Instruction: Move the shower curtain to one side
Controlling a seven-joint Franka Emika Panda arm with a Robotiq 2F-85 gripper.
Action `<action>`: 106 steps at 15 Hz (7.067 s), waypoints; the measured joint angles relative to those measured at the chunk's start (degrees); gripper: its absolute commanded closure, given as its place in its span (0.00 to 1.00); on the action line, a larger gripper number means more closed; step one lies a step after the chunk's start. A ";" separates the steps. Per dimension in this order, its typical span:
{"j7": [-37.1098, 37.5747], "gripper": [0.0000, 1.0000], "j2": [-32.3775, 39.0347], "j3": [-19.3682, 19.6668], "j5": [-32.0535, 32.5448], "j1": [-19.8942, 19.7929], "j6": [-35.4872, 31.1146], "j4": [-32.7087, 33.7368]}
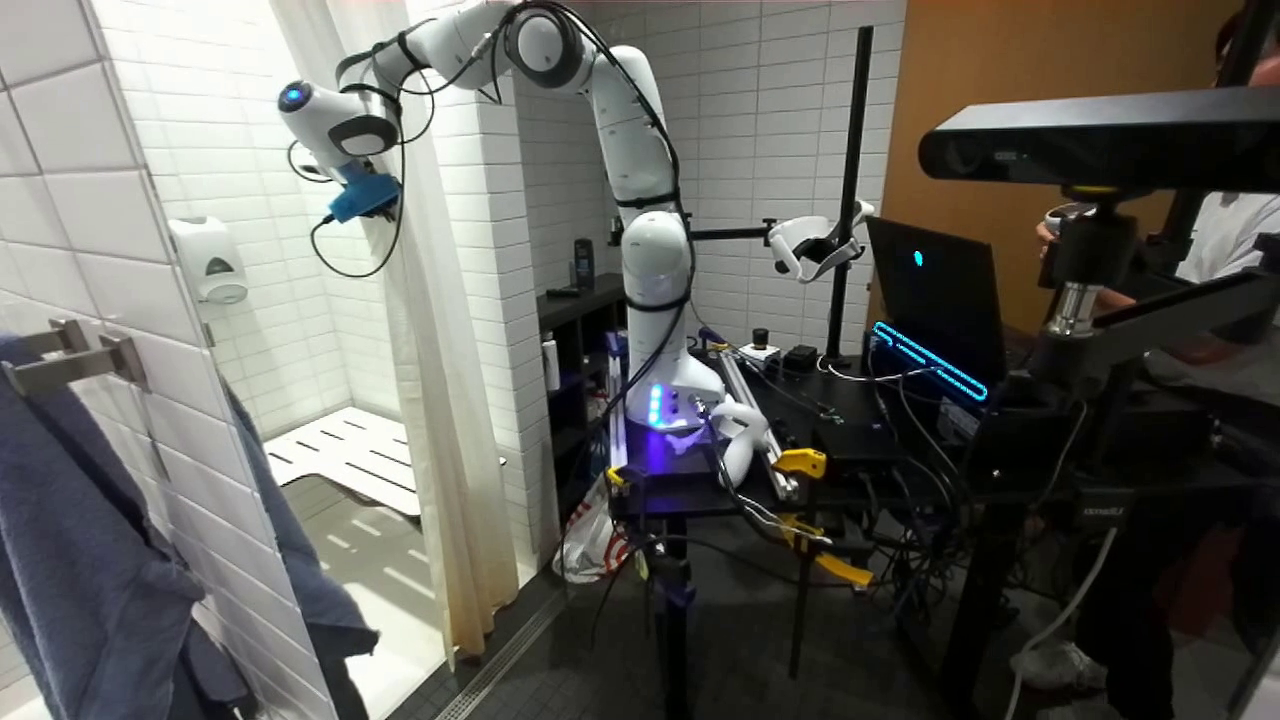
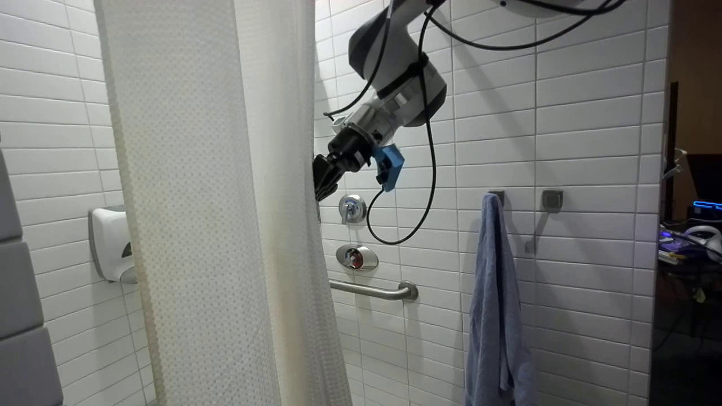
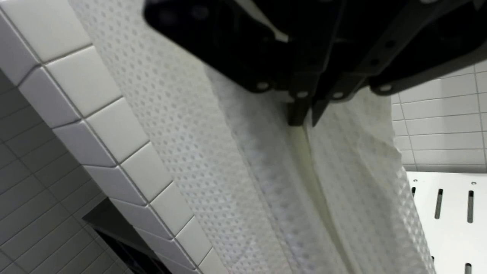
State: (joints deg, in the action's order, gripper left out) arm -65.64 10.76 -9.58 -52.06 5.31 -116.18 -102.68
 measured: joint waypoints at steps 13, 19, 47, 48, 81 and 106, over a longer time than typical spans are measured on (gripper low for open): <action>-0.06 0.98 0.24 0.20 0.00 -0.14 0.02 0.02; -0.06 0.98 0.24 0.20 0.00 -0.14 0.02 0.02; -11.15 0.99 1.23 1.77 -7.16 -2.43 7.68 -0.10; -11.48 0.99 1.23 1.83 -7.39 -2.43 8.33 -0.10; 12.72 0.59 22.10 -8.17 14.76 28.72 -45.23 20.72; 24.62 0.00 29.02 -4.71 34.74 19.89 -0.49 44.39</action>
State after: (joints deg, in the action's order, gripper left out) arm -41.02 39.78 -14.29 -17.32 25.20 -116.67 -58.28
